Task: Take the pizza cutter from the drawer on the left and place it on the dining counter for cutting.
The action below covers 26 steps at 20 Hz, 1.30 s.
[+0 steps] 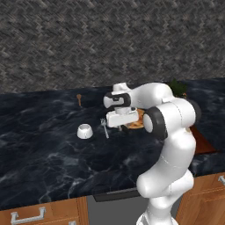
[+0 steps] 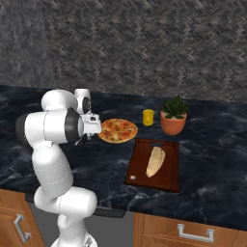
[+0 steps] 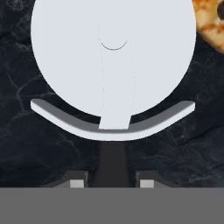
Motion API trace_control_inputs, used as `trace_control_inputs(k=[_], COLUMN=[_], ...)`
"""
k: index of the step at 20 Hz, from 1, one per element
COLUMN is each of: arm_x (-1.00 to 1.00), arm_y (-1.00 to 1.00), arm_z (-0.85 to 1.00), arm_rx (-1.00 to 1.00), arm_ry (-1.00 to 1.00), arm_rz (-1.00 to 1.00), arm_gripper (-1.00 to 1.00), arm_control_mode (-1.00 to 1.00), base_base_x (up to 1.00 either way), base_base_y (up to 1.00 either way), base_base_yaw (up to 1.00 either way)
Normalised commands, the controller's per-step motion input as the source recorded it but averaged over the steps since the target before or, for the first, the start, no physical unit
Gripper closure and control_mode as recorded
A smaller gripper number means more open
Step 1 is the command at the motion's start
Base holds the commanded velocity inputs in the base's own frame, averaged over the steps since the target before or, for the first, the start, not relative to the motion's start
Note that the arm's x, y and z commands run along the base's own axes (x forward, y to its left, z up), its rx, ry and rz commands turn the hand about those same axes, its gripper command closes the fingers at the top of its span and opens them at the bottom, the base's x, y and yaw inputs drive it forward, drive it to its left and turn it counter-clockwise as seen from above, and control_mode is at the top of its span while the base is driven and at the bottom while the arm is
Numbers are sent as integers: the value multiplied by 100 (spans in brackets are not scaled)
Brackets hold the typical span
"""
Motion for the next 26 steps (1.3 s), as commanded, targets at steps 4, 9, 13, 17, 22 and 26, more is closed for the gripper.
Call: trace_control_inputs(k=[4, 9, 13, 17, 22, 26], arm_x=[23, 23, 11, 10, 0, 0], arm_y=[0, 0, 0, 0, 0, 0], arm_z=[-29, -42, -43, -35, -1, 0], arm_rx=[0, 0, 0, 0, 0, 0], arm_ry=[0, 0, 0, 0, 0, 0], arm_rz=[2, 2, 2, 2, 0, 0], arm_gripper=[100, 100, 100, 100, 100, 100], arm_control_mode=[-100, -100, -100, -100, -100, -100], base_base_x=[0, 0, 0, 0, 0, 0], base_base_y=[0, 0, 0, 0, 0, 0], base_base_yaw=[0, 0, 0, 0, 0, 0])
